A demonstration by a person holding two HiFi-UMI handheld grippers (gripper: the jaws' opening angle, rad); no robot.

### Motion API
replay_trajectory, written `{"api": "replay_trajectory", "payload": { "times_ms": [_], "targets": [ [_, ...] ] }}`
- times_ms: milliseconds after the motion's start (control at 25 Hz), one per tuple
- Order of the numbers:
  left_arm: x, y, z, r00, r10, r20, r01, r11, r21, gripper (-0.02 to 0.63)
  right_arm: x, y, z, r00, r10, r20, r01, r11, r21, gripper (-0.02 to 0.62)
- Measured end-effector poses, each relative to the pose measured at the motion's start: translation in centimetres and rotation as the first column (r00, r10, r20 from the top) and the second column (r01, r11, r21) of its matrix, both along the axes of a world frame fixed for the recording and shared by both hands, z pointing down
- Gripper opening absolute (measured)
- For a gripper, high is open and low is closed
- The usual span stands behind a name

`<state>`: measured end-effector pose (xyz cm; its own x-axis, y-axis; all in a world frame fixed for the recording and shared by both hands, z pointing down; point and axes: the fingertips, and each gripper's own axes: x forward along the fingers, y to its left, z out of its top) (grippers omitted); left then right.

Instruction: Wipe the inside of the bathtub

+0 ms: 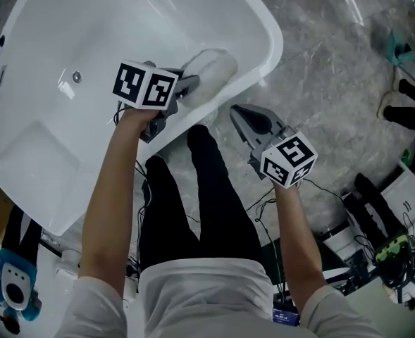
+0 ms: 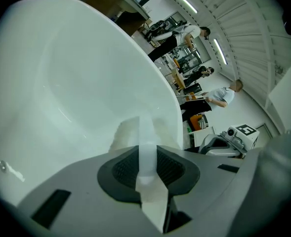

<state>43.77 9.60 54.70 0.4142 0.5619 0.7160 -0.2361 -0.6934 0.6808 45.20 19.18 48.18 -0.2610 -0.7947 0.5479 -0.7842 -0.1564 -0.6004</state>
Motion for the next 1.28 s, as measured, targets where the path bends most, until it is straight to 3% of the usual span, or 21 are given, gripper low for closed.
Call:
{"api": "replay_trajectory", "payload": {
  "times_ms": [360, 640, 800, 1080, 1280],
  "targets": [
    [5.3, 1.3, 0.1, 0.991, -0.024, -0.134, 0.017, 0.999, -0.049, 0.09, 3.1, 0.1, -1.5, 0.998, 0.046, -0.035, -0.043, 0.996, 0.077, 0.02],
    [3.6, 0.6, 3.0, 0.986, -0.094, -0.139, 0.074, 0.987, -0.141, 0.089, 2.6, -1.5, -1.9, 0.996, 0.079, -0.052, -0.073, 0.991, 0.111, 0.02],
    [3.2, 0.0, 3.3, 0.989, -0.099, -0.107, 0.085, 0.988, -0.131, 0.089, 2.4, -2.4, -3.2, 0.996, 0.076, -0.052, -0.07, 0.99, 0.122, 0.02],
    [1.5, -0.8, 4.6, 0.989, -0.146, 0.011, 0.146, 0.985, -0.093, 0.089, 1.0, -3.8, -5.4, 0.997, 0.06, -0.056, -0.051, 0.988, 0.144, 0.02],
    [3.0, -1.9, 10.3, 0.982, -0.155, 0.106, 0.164, 0.983, -0.088, 0.089, 3.3, -6.2, -1.8, 0.996, 0.012, -0.086, -0.003, 0.994, 0.105, 0.02]
  ]
}}
